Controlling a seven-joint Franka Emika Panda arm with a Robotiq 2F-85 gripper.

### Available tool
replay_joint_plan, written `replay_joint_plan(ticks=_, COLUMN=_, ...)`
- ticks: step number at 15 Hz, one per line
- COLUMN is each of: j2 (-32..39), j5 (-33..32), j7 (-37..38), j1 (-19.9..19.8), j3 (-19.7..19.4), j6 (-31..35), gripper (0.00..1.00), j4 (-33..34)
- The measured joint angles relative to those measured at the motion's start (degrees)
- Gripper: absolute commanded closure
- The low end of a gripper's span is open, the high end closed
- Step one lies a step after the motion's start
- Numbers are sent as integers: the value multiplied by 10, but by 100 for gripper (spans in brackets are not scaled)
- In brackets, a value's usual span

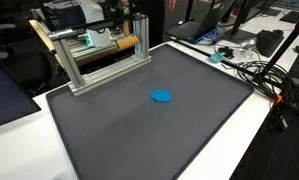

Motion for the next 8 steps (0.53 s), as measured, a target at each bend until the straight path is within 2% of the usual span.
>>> replay_joint_plan(ticks=8, j2=-1, j5=0, j7=24, j1=0, j3=3, j6=7, gripper=0, j4=0)
